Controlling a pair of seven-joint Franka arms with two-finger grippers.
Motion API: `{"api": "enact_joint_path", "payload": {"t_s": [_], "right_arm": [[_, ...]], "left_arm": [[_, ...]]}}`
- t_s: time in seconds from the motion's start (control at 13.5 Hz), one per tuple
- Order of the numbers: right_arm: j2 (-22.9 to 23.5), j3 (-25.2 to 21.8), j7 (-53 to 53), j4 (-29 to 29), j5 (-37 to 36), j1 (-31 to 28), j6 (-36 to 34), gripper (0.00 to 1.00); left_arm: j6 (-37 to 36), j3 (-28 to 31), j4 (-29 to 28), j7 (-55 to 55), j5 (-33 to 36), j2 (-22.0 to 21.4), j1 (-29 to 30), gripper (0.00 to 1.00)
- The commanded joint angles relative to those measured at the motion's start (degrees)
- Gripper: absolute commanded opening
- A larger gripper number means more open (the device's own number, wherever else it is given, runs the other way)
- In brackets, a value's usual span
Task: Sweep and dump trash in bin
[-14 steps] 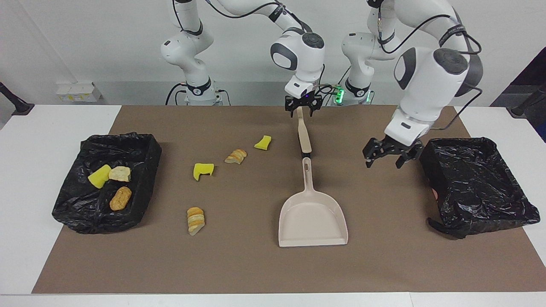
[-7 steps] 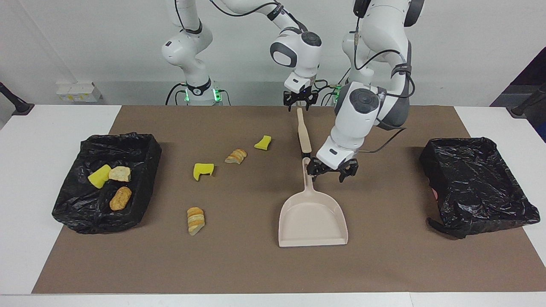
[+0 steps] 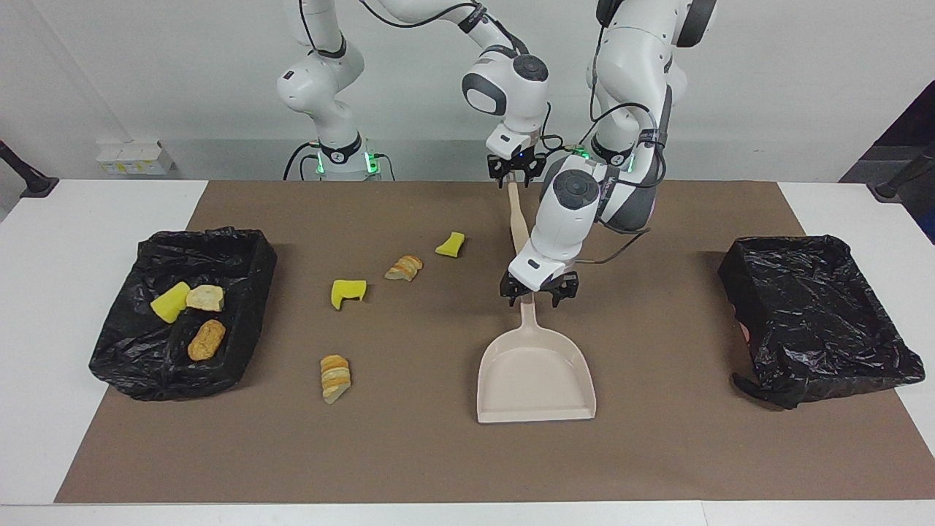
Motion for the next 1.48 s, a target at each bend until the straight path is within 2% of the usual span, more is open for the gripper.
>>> {"api": "enact_joint_path", "payload": {"t_s": [0.0,0.07,0.15,0.22,0.3,0.37,0.52,0.89,1.18,1.41], "right_arm": [[-1.17,-0.15,-0.3,-1.52,1.68,-0.2,1.47,0.48],[-1.08,-0.15,-0.39,-1.69,1.68,-0.64,1.47,0.4],[-0.99,-0.24,0.13,-1.69,1.68,-0.64,1.55,0.28],[-0.91,-0.24,0.49,-1.43,1.68,-0.64,1.81,0.06],[-0.9,-0.24,0.67,-1.43,1.68,-0.64,2.25,0.0],[-1.25,-0.33,1.45,-1.43,1.68,-0.9,2.17,0.0],[-2.39,-0.33,1.9,-1.43,1.68,-1.96,1.64,0.0],[-6.61,-0.5,3.83,-1.95,1.68,-4.07,-1.52,0.0],[-10.12,-0.59,8.75,-3.28,1.42,-6.26,-4.93,0.0],[-11.1,-0.59,15.13,-3.63,0.89,-6.53,-8.11,0.0]], "left_arm": [[0.0,0.93,-1.1,-1.01,0.95,-1.03,-0.97,0.67],[-0.78,0.93,-0.93,-1.01,0.95,-1.12,-0.97,0.35],[-0.88,0.85,-0.84,-1.1,0.86,-1.12,-0.89,0.09],[-0.88,0.85,-0.75,-1.01,0.86,-1.21,-0.71,0.0],[-0.97,0.85,-0.57,-0.14,0.95,-1.21,-0.71,0.0],[-0.79,0.93,-0.57,1.44,1.21,-1.21,-0.71,0.0],[-0.35,0.93,-0.57,10.72,4.89,-1.82,-0.01,0.0],[-1.23,1.46,-0.75,36.92,5.08,-4.98,5.69,0.0],[-11.49,1.55,-1.01,60.55,5.08,-10.33,11.14,0.0],[-16.78,1.55,-1.89,70.68,5.35,-12.8,13.87,0.0]]}}
